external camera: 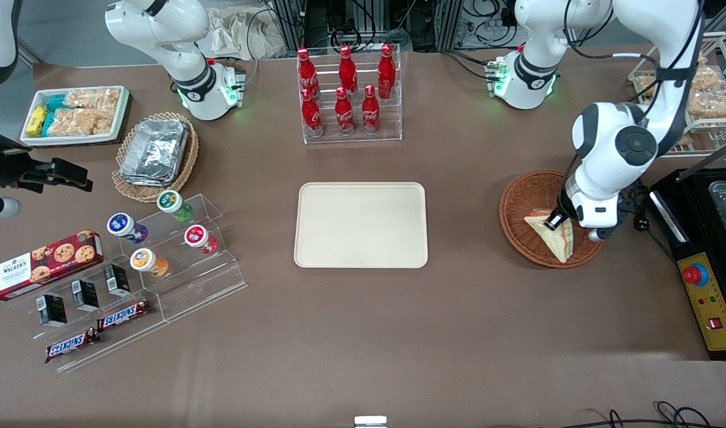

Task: Place sandwich from basket to tray
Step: 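Lift the sandwich out of the basket toward the beige tray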

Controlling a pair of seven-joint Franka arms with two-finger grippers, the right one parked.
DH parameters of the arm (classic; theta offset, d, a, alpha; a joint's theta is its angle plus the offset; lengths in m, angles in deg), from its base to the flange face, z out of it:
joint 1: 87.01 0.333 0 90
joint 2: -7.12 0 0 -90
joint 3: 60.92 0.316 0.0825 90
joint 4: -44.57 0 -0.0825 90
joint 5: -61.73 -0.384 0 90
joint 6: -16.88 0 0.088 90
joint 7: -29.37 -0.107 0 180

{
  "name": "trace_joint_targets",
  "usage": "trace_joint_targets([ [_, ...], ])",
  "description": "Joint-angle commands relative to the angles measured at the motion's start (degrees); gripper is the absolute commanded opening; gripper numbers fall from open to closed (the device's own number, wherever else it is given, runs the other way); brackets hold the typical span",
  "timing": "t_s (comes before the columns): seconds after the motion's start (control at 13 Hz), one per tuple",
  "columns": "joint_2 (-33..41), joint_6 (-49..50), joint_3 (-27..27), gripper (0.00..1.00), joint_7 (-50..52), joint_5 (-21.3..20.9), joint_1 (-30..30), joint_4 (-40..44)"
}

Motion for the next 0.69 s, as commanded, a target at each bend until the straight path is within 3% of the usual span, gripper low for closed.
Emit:
trace_joint_targets([
  [0.0, -0.68, 20.25, -0.59, 0.0, -7.55, -0.55, -0.15, 16.31],
  [0.23, -1.82, 32.15, -3.31, 0.0, -14.78, -0.11, -0.06, 29.86],
  [0.46, -6.03, 38.24, -10.59, 0.0, -13.83, -0.55, -0.15, 41.3],
  [0.62, -6.48, 37.9, -15.25, 0.0, -7.54, -0.37, -0.41, 42.56],
])
